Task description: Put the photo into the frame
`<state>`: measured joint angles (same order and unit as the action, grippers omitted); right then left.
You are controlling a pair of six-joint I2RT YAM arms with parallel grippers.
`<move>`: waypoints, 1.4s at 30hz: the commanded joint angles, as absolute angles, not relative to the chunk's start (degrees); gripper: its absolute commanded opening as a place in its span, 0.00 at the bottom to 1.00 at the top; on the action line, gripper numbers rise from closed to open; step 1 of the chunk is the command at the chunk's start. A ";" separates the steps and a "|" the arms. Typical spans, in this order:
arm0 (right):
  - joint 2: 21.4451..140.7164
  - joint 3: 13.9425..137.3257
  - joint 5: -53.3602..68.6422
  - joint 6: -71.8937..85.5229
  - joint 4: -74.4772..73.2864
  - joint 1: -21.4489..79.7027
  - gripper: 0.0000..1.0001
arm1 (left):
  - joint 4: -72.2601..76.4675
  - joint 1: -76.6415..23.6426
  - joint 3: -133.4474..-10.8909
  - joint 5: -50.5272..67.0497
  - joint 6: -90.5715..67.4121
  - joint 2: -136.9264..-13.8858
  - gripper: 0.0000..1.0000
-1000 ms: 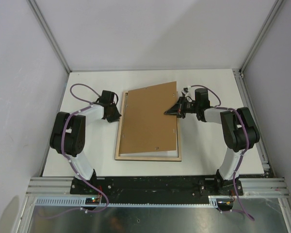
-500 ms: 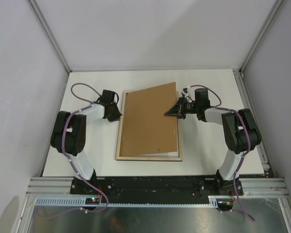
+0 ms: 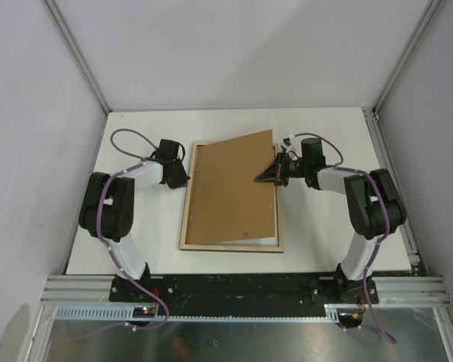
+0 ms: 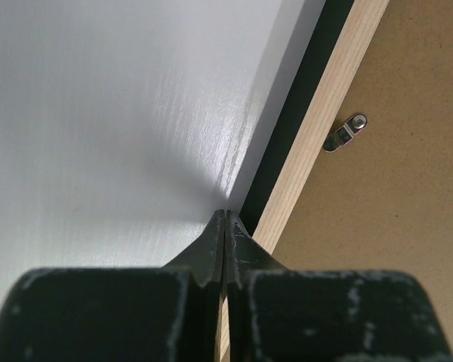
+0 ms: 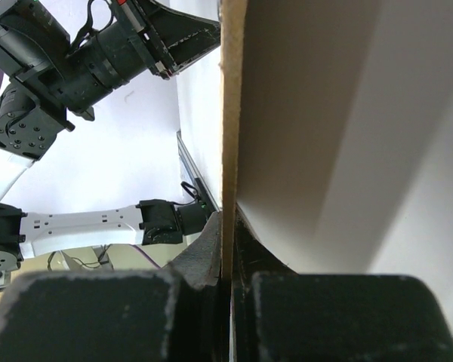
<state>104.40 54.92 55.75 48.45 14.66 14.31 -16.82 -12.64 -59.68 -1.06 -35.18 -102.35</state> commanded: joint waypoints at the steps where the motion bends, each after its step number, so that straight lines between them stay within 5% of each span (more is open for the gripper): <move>1: 103.74 55.57 57.83 48.95 18.28 15.78 0.00 | -16.37 -13.36 -61.08 -0.44 -35.86 -103.42 0.00; 18: 105.09 55.61 54.54 45.08 14.55 15.50 0.01 | -16.13 -13.63 -61.43 -0.44 -35.95 -104.28 0.00; 32: 103.66 59.98 46.48 35.96 0.64 14.33 0.39 | -16.08 -13.83 -61.57 -0.44 -35.99 -104.51 0.00; 42: 103.06 62.07 43.62 31.75 -6.19 11.97 0.50 | -15.95 -13.85 -61.09 -0.44 -35.52 -104.31 0.00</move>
